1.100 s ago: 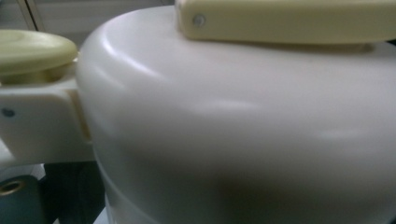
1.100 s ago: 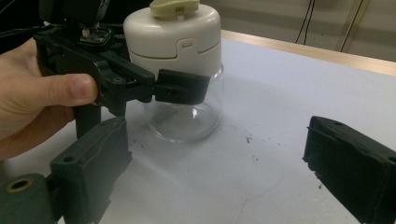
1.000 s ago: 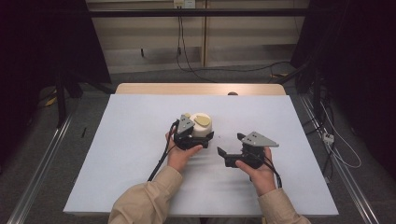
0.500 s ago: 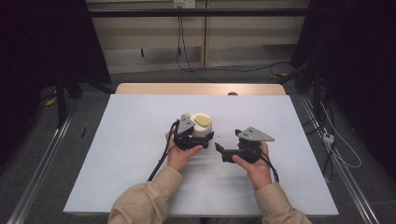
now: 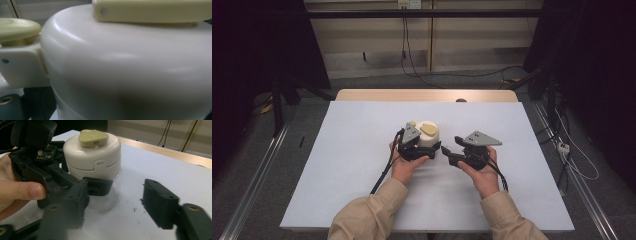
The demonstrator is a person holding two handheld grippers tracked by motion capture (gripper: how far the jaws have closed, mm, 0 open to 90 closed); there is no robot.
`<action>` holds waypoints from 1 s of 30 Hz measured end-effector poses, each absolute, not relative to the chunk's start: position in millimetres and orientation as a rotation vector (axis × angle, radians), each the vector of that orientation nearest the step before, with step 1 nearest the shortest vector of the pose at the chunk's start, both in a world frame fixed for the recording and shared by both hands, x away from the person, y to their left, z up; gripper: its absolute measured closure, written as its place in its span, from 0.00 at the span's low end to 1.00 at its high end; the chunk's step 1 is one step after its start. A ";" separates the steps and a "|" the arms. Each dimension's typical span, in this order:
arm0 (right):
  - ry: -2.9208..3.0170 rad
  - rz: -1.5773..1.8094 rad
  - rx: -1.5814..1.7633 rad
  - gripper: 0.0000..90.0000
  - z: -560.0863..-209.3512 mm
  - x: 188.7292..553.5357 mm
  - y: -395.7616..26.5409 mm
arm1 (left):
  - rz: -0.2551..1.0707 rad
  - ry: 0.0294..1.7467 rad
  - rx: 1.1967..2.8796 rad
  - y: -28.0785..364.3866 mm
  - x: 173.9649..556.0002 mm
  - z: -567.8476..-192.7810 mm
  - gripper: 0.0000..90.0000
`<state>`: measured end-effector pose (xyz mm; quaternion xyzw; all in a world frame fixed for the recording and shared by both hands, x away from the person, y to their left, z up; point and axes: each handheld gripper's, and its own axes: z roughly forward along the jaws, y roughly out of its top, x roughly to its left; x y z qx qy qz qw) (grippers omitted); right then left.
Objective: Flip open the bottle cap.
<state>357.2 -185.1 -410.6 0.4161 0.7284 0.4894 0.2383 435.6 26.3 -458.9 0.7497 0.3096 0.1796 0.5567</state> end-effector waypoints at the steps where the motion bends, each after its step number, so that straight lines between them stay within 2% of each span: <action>1: 1.999 1.345 1.139 0.53 -409.7 357.8 -184.7 | 0.424 0.731 1.769 26.2 435.6 -458.9 0.05; 5: 2.021 1.345 1.144 0.75 -406.4 360.1 -183.3 | 0.423 0.731 1.769 26.2 435.7 -458.9 0.05; 6: 2.029 1.345 1.135 0.85 -405.3 361.4 -182.8 | 0.426 0.729 1.771 26.4 435.8 -458.9 0.05; 7: 2.029 1.345 1.135 0.85 -405.3 361.4 -182.8 | 0.422 0.733 1.770 26.2 435.5 -458.9 0.05; 10: 2.051 1.360 1.117 0.99 -404.2 364.2 -180.0 | 0.424 0.733 1.773 26.2 435.4 -458.7 0.05; 30: 2.073 1.358 1.074 1.00 -397.8 372.1 -169.0 | 0.428 0.732 1.771 26.0 435.3 -458.9 0.05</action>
